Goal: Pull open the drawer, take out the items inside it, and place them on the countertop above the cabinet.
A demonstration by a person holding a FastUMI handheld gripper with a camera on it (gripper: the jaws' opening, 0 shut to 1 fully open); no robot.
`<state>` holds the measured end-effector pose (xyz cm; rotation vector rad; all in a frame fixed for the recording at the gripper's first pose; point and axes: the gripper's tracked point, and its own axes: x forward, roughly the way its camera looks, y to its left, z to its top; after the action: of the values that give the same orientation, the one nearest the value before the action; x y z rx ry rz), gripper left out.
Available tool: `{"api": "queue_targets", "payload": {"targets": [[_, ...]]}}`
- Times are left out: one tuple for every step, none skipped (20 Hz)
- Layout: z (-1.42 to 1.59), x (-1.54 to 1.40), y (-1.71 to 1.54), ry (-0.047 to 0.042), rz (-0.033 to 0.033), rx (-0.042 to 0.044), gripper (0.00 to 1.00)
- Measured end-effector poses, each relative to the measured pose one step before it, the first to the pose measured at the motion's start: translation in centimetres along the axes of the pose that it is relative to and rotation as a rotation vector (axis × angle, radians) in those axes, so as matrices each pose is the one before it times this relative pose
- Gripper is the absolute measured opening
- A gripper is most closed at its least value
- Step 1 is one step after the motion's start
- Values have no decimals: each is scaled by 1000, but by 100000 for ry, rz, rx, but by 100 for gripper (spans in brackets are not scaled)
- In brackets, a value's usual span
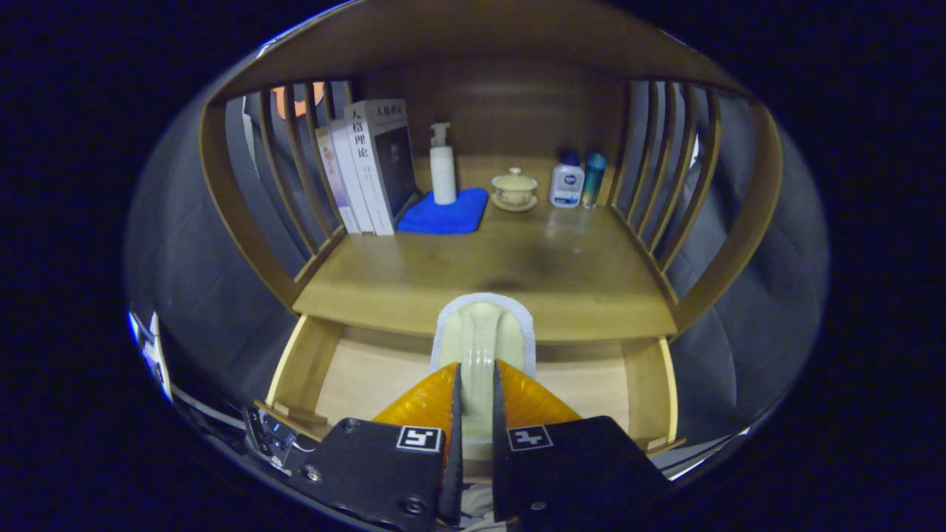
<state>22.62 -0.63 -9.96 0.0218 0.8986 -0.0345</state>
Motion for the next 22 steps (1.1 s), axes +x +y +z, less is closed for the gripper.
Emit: {"api": "queue_targets", "payload": {"targets": [[963, 46, -52, -1739, -643, -261, 19], [1054, 90, -294, -2064, -1526, -380, 19], [927, 455, -315, -1613, -1770, -653, 19], [783, 374, -246, -1221, -1400, 74, 19], [433, 531, 60, -468, -402, 353, 19], [476, 560, 36, 421, -47, 1424, 19], [332, 570, 72, 245, 444, 1045, 19], [528, 640, 1, -75, 77, 1045, 19], [439, 643, 33, -315, 108, 106, 19], [525, 524, -66, -1071, -418, 329, 19], [345, 699, -23, -923, -493, 439, 19], [470, 659, 22, -1062, -297, 924, 19], [226, 620, 6, -584, 11, 510, 19], [343, 585, -98, -1044, -303, 1101, 19], [271, 620, -141, -471, -644, 636, 19], [348, 663, -278, -752, -1107, 579, 19], [108, 537, 11, -117, -418, -356, 19], [214, 396, -158, -308, -811, -261, 19], [190, 404, -58, -103, -774, -1031, 19], [124, 214, -177, -203, -1246, -696, 19], [270, 382, -83, -405, -1045, -862, 19], [213, 453, -23, -256, -662, -677, 19]]}}
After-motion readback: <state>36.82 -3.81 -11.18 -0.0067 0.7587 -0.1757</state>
